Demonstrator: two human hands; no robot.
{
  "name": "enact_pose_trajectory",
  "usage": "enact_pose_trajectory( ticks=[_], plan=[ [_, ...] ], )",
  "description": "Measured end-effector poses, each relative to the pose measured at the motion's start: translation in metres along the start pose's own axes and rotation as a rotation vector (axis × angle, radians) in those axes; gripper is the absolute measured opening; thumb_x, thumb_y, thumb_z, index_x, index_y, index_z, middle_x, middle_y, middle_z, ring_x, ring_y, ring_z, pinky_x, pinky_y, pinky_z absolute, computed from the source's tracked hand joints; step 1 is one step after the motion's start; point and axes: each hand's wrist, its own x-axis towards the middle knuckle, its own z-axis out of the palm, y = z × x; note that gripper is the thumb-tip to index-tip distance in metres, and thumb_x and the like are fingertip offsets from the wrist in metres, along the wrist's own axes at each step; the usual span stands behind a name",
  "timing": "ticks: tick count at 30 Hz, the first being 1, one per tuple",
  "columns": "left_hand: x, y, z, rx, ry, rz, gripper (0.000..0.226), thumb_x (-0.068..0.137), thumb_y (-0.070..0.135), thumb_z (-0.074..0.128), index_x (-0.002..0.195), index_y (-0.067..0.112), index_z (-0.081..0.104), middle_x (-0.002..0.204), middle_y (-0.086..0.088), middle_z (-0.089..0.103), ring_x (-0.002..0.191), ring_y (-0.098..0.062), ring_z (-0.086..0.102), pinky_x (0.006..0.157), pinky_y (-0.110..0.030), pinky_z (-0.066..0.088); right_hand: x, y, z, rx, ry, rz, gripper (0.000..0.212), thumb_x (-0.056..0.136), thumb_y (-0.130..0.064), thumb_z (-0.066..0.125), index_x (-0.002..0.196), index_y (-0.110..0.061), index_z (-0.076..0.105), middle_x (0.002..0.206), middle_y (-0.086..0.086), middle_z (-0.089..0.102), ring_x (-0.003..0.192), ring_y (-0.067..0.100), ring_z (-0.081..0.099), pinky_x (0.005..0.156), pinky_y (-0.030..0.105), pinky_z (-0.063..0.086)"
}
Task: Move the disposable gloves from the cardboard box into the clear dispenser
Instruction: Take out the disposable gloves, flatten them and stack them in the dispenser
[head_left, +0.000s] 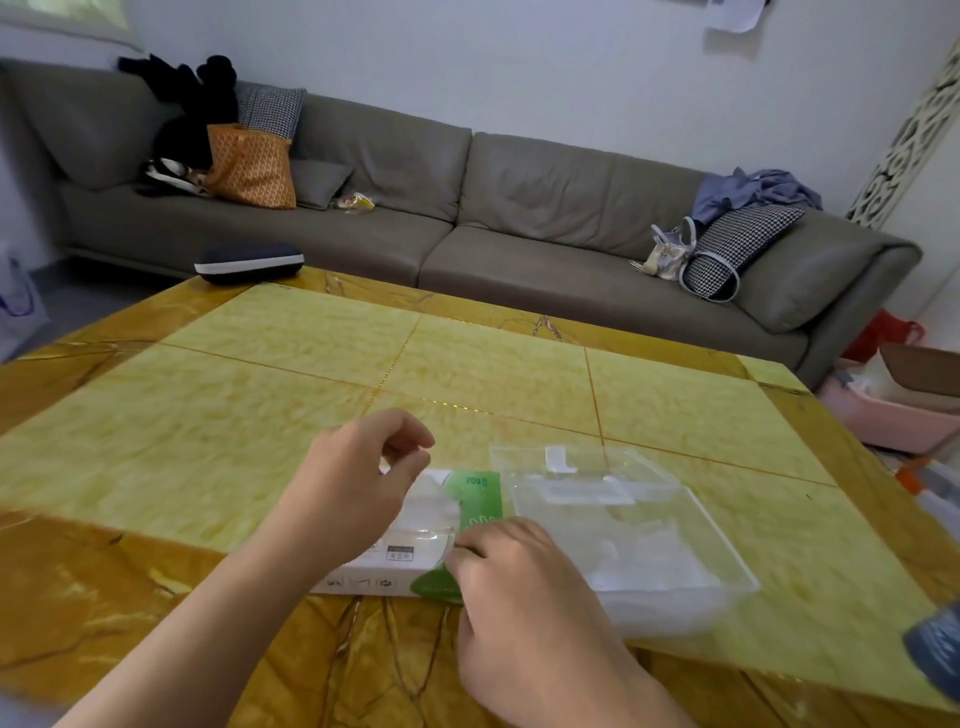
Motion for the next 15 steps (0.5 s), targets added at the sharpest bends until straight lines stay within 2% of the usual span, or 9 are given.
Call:
enact_pose_trajectory(
  ticks=[2, 3, 5, 11, 15],
  plan=[
    [-0.002, -0.005, -0.006, 0.196, -0.137, -0.004, 0.012, 0.089, 0.046, 0.073, 0.096, 0.039, 0.067, 0.093, 0.021, 0.064, 0.084, 0.003, 0.06, 0.073, -0.023, 0.052, 0.0, -0.001, 0.001, 0.003, -0.003, -0.001, 0.044, 0.091, -0.011, 0.055, 0.134, -0.012, 0.066, 0.128, 0.003, 0.062, 0.124, 0.026, 0.048, 0.115, 0.036, 0.037],
    [-0.003, -0.007, -0.007, 0.303, -0.183, -0.028, 0.012, 0.088, 0.049, 0.073, 0.091, 0.038, 0.068, 0.092, 0.02, 0.064, 0.081, 0.001, 0.061, 0.071, -0.027, 0.055, -0.001, -0.001, 0.001, 0.004, -0.003, 0.0, 0.044, 0.091, -0.01, 0.055, 0.133, -0.011, 0.067, 0.128, 0.003, 0.062, 0.123, 0.026, 0.047, 0.115, 0.035, 0.037],
    [-0.004, -0.009, -0.006, 0.4, -0.168, -0.078, 0.012, 0.091, 0.043, 0.071, 0.083, 0.034, 0.072, 0.084, 0.017, 0.068, 0.072, -0.002, 0.064, 0.066, -0.033, 0.059, 0.0, -0.001, 0.001, 0.004, -0.007, 0.002, 0.043, 0.091, -0.009, 0.055, 0.133, -0.011, 0.067, 0.126, 0.003, 0.061, 0.123, 0.026, 0.047, 0.115, 0.034, 0.037],
    [-0.001, -0.007, 0.006, 0.106, 0.028, -0.033, 0.014, 0.095, 0.029, 0.072, 0.083, 0.032, 0.078, 0.066, 0.02, 0.068, 0.059, -0.005, 0.062, 0.057, -0.034, 0.056, 0.001, -0.001, 0.0, 0.035, -0.024, 0.034, 0.041, 0.093, -0.007, 0.055, 0.131, -0.013, 0.068, 0.126, 0.0, 0.057, 0.123, 0.023, 0.043, 0.11, 0.035, 0.042],
    [-0.001, -0.005, 0.01, -0.03, 0.044, -0.081, 0.018, 0.098, 0.026, 0.068, 0.083, 0.033, 0.075, 0.067, 0.017, 0.07, 0.062, -0.005, 0.066, 0.055, -0.028, 0.055, 0.002, -0.005, 0.001, 0.082, -0.005, 0.044, 0.052, 0.092, -0.01, 0.061, 0.143, -0.015, 0.059, 0.141, 0.0, 0.048, 0.134, 0.022, 0.04, 0.115, 0.035, 0.042]
  ],
)
